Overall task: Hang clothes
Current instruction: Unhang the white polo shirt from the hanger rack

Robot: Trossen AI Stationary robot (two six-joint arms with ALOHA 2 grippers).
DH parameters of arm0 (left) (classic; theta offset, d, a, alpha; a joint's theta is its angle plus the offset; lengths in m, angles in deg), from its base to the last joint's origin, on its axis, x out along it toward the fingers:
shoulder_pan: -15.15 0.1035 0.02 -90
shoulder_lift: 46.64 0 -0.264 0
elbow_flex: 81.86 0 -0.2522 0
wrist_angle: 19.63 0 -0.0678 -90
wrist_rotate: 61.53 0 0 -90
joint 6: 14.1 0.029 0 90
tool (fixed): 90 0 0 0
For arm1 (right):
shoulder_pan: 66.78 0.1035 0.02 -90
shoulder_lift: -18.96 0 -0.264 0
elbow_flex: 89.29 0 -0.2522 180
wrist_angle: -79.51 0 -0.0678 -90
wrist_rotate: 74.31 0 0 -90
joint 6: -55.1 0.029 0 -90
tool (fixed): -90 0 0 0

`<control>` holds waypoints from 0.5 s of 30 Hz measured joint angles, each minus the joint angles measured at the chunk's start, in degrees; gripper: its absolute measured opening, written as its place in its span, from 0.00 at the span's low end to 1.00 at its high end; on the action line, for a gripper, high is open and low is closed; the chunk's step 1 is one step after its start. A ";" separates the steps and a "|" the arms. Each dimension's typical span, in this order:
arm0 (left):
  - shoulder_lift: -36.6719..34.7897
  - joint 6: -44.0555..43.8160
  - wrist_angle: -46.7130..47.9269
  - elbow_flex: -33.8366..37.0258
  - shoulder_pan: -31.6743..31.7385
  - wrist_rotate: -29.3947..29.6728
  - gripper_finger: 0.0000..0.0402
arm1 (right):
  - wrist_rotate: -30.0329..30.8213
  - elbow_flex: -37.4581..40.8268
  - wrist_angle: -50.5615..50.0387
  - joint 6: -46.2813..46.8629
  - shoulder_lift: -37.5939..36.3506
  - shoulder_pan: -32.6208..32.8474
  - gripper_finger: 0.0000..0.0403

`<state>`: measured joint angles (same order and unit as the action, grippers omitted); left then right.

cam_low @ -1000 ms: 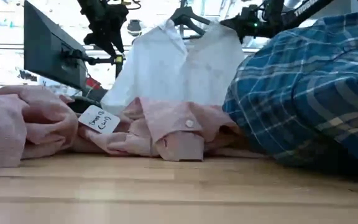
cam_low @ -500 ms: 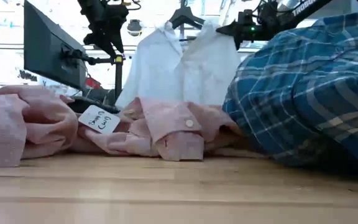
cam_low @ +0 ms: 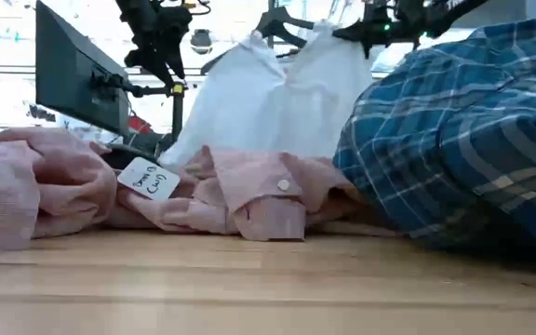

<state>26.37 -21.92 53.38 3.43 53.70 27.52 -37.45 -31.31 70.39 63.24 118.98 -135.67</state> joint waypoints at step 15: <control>-2.93 1.27 -5.10 -1.92 0.00 0.01 0.44 | 8.40 -1.17 -12.95 -11.91 -16.68 1.03 0.08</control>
<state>23.44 -20.65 48.27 1.51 53.70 27.53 -29.05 -32.48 57.43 51.33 102.30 -134.64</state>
